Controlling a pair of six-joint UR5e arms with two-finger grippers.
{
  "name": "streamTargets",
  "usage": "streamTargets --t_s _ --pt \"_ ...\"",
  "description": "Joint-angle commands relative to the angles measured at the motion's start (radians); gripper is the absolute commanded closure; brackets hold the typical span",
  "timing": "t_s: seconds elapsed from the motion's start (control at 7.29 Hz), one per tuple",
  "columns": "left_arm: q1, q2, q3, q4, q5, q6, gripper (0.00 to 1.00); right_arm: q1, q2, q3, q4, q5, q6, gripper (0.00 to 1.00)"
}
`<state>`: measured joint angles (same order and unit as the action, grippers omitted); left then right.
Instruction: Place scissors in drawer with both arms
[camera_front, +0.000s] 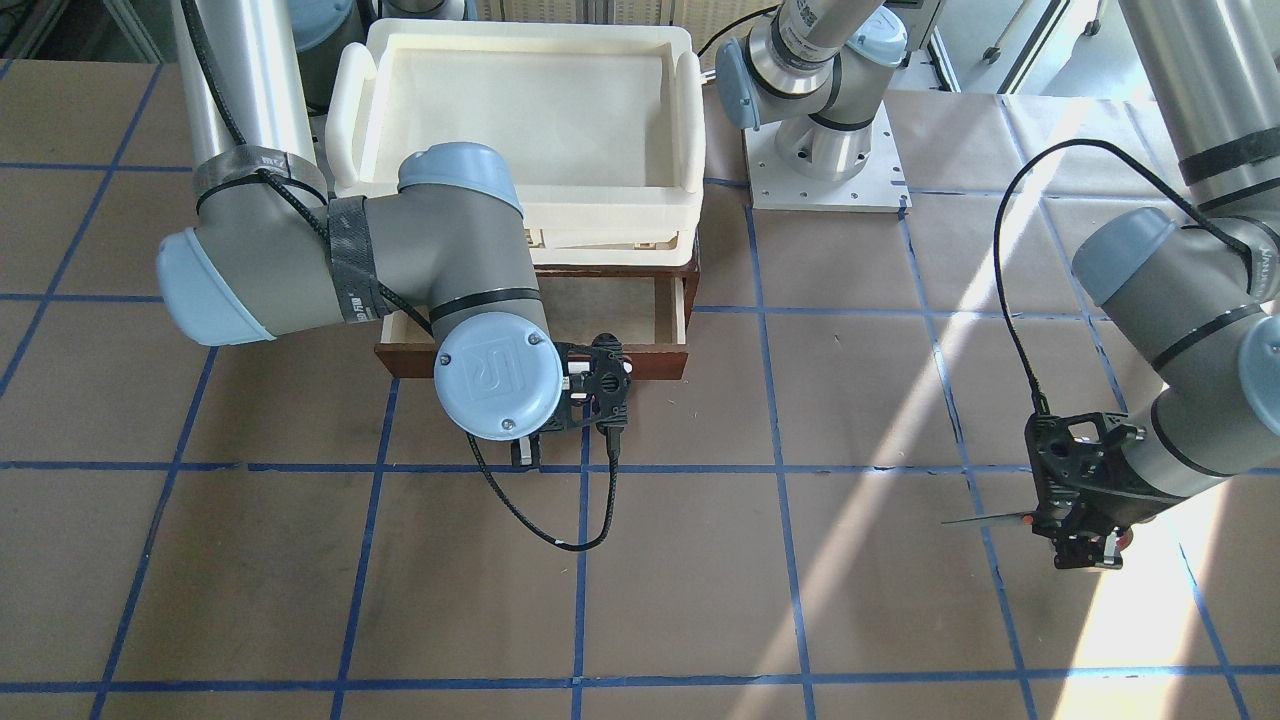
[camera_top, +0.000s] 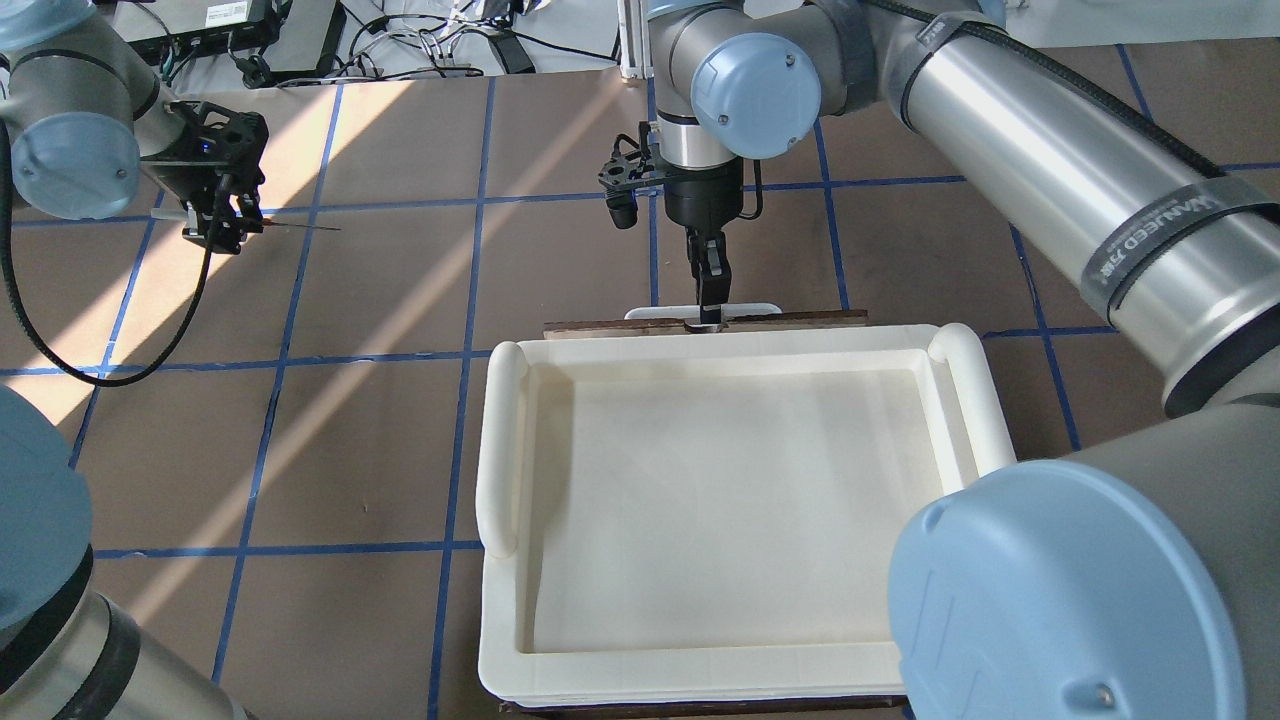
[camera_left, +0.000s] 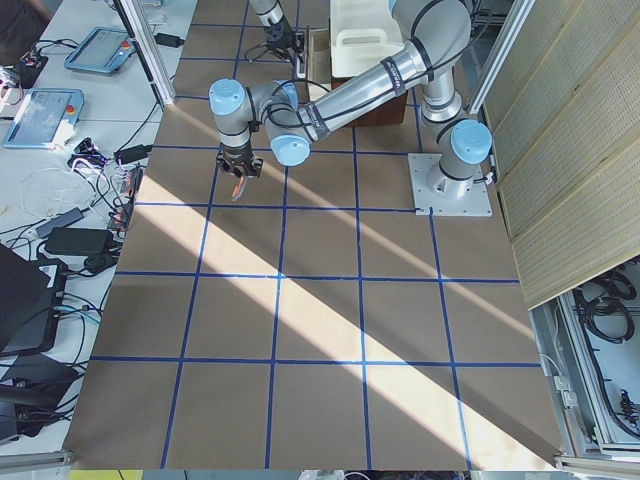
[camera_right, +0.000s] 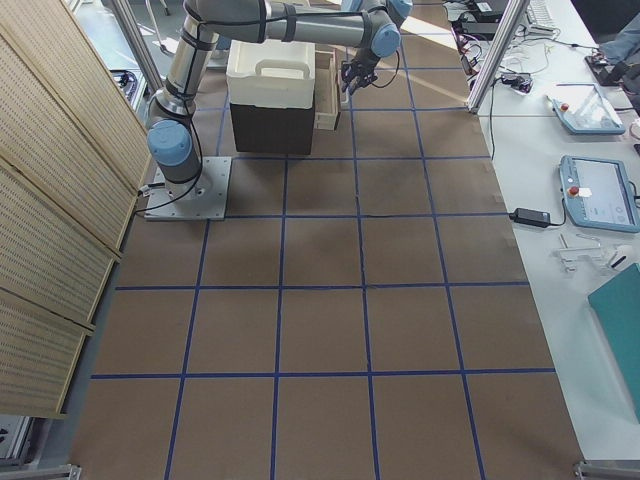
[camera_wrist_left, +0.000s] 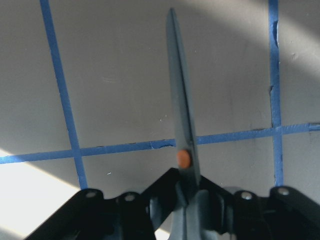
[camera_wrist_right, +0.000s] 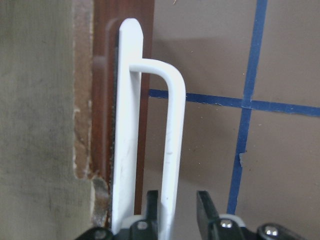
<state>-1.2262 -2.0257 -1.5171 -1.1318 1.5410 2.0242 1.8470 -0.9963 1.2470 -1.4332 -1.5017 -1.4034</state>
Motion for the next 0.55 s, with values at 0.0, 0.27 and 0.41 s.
streamTargets --t_s 0.0,0.27,0.41 --pt "-0.001 -0.001 0.0 0.0 0.001 -0.002 1.0 -0.008 0.016 -0.014 -0.044 -0.029 -0.002 0.63" --pt "-0.001 -0.001 0.001 0.001 -0.001 -0.002 1.0 -0.008 0.034 -0.053 -0.097 -0.051 -0.002 0.62" --pt "0.001 -0.001 0.0 0.001 -0.001 -0.002 1.0 -0.008 0.036 -0.066 -0.128 -0.052 0.0 0.61"
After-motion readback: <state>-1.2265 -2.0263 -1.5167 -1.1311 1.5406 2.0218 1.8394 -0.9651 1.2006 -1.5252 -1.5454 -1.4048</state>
